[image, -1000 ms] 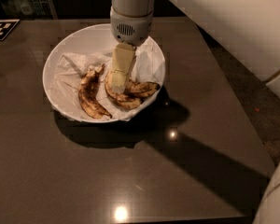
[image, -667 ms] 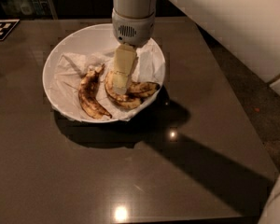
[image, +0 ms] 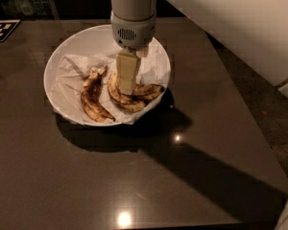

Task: Pick banana from white bowl

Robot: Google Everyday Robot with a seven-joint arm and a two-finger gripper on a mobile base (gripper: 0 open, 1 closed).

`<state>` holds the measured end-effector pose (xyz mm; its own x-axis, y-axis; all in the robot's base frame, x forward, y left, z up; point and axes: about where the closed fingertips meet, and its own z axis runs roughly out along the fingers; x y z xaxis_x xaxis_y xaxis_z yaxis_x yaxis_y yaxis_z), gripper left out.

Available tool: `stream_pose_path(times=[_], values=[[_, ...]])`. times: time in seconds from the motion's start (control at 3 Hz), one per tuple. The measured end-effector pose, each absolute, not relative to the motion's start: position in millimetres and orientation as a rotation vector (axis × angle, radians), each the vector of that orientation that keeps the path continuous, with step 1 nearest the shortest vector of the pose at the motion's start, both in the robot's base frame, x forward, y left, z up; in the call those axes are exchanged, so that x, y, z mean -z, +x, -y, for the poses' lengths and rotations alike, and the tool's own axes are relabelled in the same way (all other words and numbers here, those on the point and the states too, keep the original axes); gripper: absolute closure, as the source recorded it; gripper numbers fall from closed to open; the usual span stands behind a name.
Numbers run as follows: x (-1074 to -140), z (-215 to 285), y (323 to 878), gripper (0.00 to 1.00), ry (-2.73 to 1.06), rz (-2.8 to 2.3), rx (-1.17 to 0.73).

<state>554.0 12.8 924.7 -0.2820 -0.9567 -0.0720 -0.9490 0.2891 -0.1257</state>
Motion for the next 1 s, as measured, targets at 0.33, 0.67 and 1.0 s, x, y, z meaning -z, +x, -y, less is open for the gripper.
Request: stream_pose_path(times=[0.33, 0.67, 1.0], values=[[-924, -17, 550, 0.29, -1.816, -2.399, 0.097], [-924, -22, 549, 0.35, -1.842, -2.383, 0.109], [-922, -27, 550, 0.38, -1.863, -2.384, 0.130]])
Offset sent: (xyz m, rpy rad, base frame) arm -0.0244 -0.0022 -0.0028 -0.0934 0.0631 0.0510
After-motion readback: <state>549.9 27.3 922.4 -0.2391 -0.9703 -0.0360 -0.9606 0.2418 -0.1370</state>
